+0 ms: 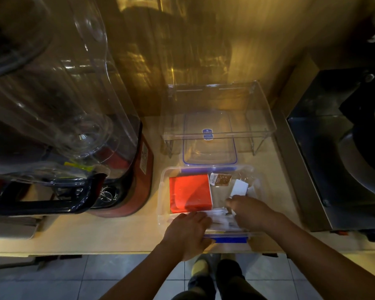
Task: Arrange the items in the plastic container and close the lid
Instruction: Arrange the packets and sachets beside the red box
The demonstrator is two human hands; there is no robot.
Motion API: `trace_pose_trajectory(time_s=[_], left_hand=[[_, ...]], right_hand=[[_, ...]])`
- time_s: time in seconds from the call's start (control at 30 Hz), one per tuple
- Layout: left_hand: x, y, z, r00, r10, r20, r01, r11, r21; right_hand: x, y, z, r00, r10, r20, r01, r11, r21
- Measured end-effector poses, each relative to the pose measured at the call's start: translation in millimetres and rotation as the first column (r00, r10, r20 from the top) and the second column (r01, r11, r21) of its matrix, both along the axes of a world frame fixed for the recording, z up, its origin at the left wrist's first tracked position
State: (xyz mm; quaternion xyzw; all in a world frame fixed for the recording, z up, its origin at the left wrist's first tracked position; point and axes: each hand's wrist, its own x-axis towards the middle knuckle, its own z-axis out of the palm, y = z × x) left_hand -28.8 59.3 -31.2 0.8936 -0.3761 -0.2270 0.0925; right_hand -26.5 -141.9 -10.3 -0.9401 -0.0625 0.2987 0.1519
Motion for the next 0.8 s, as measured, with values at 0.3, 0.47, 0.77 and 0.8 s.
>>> trace_pose_trajectory(time_s=[0.3, 0.47, 0.77, 0.8], left_hand=[[0, 2, -5, 0.991, -0.021, 0.135, 0.029, 0.998, -0.063], [0, 2, -8, 0.996, 0.034, 0.081, -0.03, 0.999, -0.044], [2, -2, -11, 0.997, 0.069, 0.031, -0.068, 0.998, -0.014], [2, -1, -11, 0.997, 0.069, 0.029, -0.069, 0.998, -0.014]], right_hand=[[4, 20, -4, 0.981, -0.055, -0.185, 0.062, 0.998, 0.032], [4, 9, 0, 0.962, -0.203, -0.184, 0.23, 0.962, 0.145], [3, 22, 6, 0.962, -0.013, -0.273, 0.021, 0.999, 0.024], [5, 20, 8, 0.957, -0.052, -0.286, 0.068, 0.997, 0.046]])
